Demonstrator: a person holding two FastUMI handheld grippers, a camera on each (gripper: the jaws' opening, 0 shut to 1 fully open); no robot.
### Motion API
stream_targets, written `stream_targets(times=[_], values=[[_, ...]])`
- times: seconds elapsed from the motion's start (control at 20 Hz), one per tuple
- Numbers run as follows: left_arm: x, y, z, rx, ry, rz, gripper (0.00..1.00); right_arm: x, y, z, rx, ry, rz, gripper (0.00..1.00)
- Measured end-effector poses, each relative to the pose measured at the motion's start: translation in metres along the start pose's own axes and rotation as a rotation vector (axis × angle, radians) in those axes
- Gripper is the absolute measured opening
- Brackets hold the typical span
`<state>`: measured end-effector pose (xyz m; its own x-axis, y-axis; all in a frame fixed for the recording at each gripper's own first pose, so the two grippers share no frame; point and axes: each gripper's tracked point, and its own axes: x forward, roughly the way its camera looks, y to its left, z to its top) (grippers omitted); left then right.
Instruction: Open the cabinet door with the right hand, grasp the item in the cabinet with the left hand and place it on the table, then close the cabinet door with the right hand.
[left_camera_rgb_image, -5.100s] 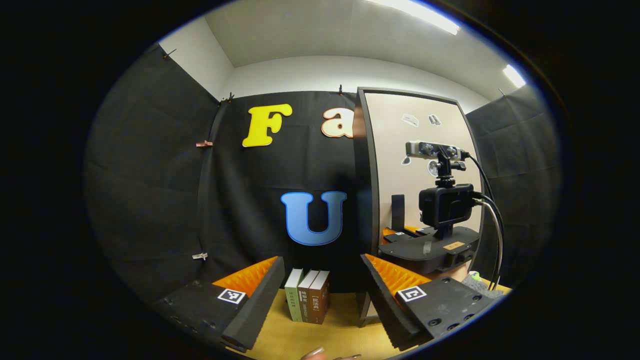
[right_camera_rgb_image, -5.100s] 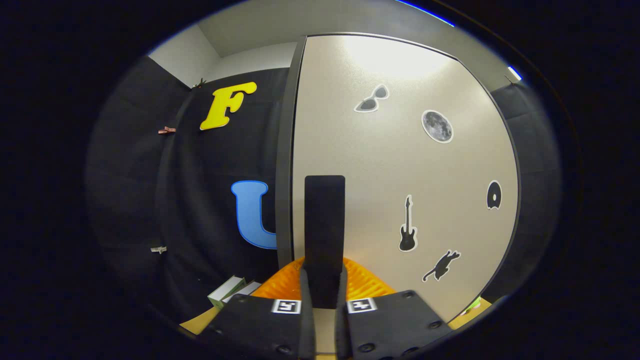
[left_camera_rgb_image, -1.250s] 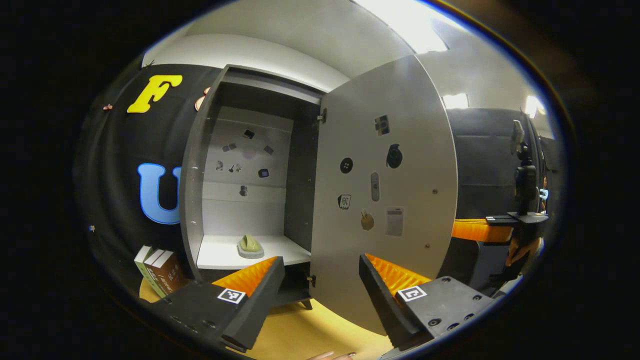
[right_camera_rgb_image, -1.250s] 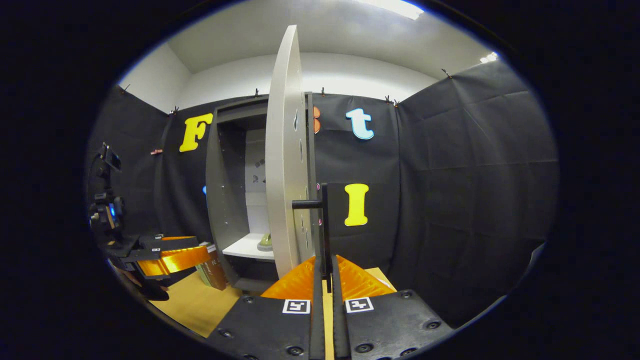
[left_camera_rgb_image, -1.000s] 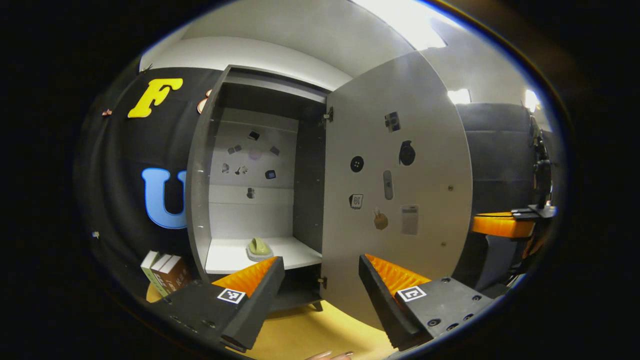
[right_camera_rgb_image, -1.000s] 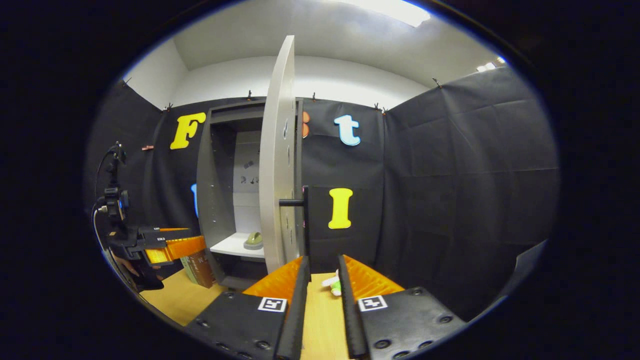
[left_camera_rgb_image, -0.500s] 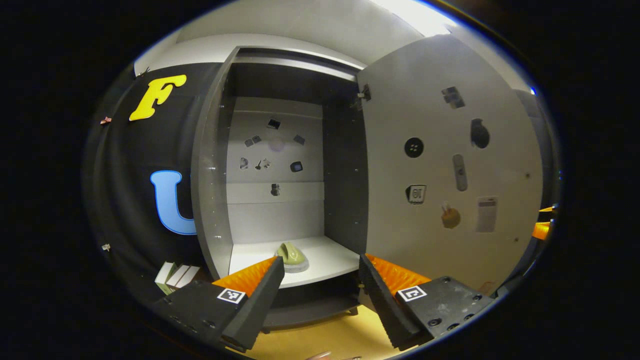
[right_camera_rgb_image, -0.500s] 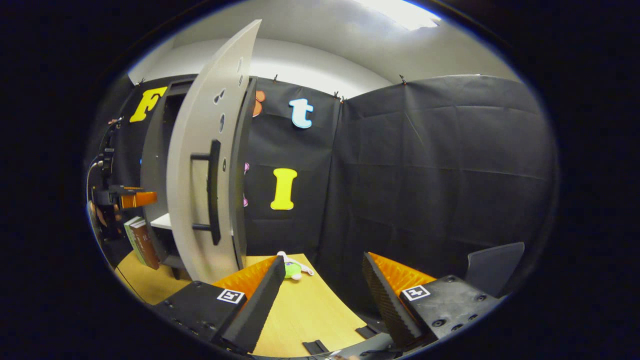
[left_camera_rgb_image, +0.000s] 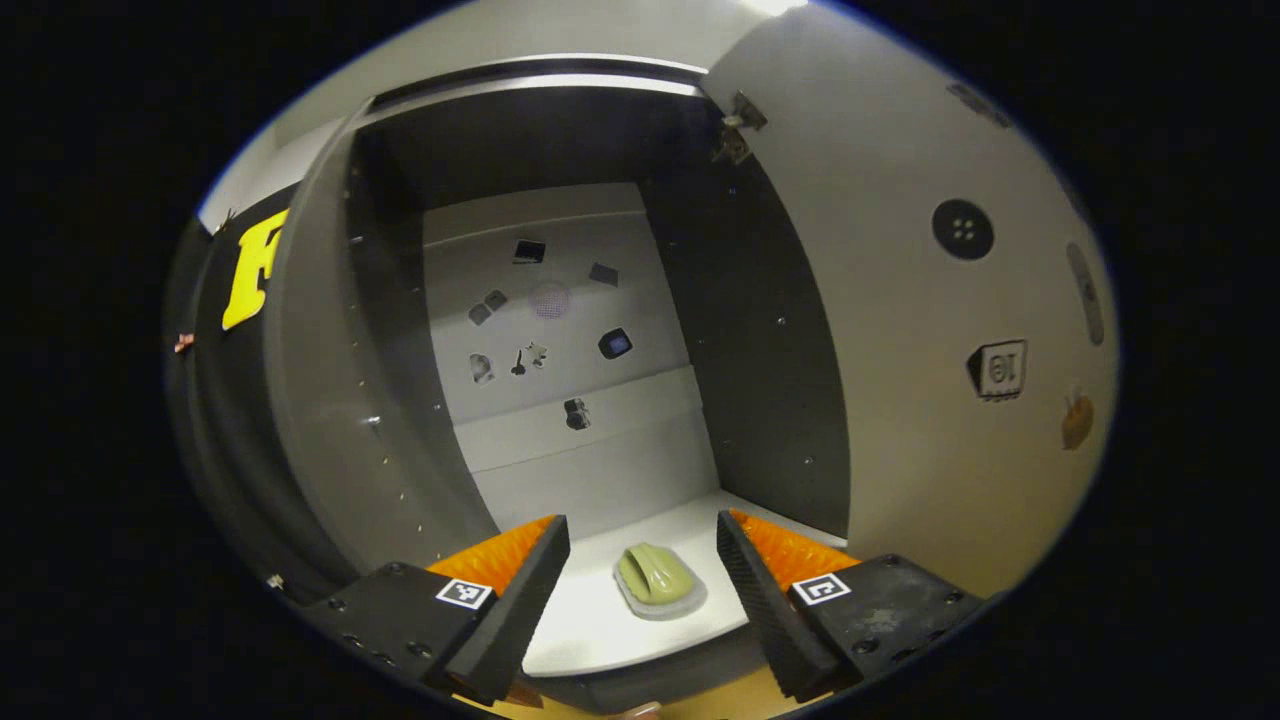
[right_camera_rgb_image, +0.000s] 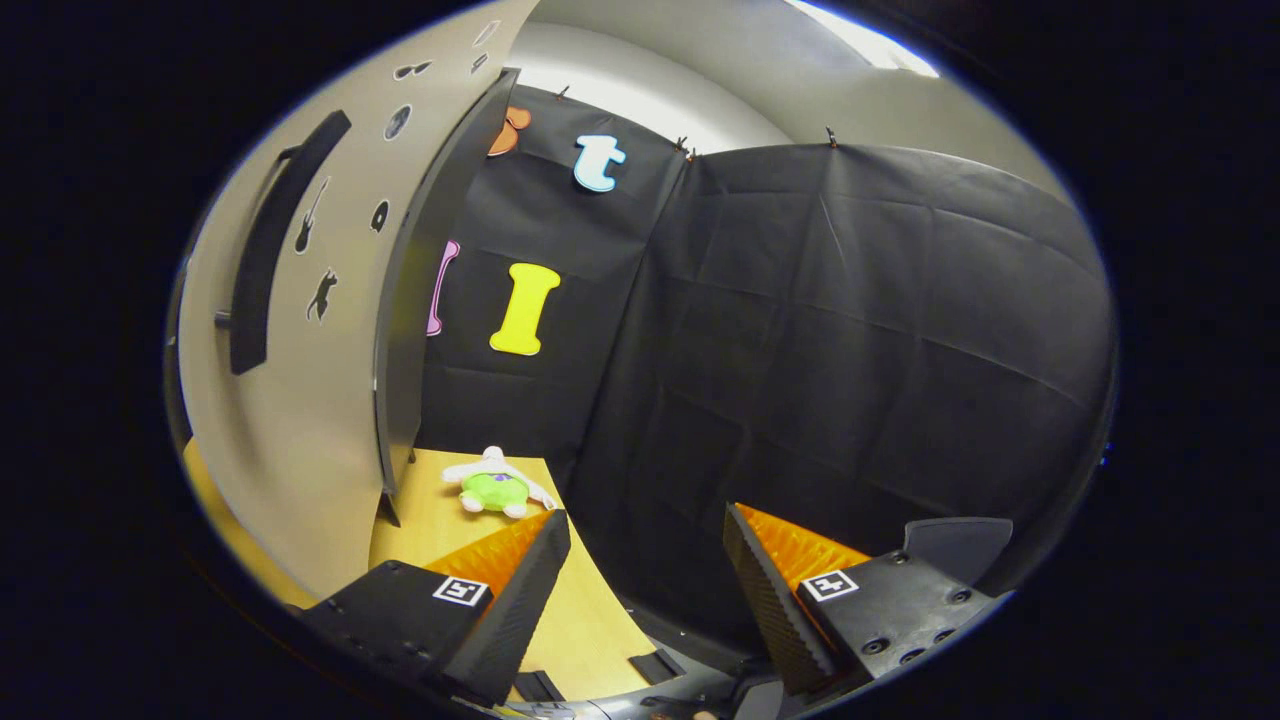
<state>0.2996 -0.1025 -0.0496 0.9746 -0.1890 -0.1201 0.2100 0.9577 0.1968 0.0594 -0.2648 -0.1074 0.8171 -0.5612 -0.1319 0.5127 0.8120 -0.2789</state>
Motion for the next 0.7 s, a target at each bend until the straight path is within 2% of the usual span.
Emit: stream_targets(times=[0.2, 0.3, 0.45, 0.6, 0.7], values=[[0.043, -0.007, -0.025, -0.094, 0.101, 0.0, 0.93, 0.034, -0.005, -0.001, 0.021, -0.006, 0.03, 0.98], [0.058, 0.001, -0.038, -0.085, 0.14, 0.037, 0.93, 0.047, -0.002, -0.003, 0.04, 0.008, 0.061, 0.98], [0.073, 0.002, -0.053, -0.106, 0.19, 0.045, 0.93, 0.057, 0.003, -0.004, 0.04, 0.009, 0.085, 0.98], [0.085, 0.003, -0.069, -0.146, 0.237, 0.039, 0.83, 0.062, 0.005, -0.012, 0.028, 0.03, 0.094, 0.98], [0.093, -0.001, -0.081, -0.195, 0.272, 0.023, 0.81, 0.067, 0.01, -0.014, 0.032, 0.04, 0.106, 0.98]])
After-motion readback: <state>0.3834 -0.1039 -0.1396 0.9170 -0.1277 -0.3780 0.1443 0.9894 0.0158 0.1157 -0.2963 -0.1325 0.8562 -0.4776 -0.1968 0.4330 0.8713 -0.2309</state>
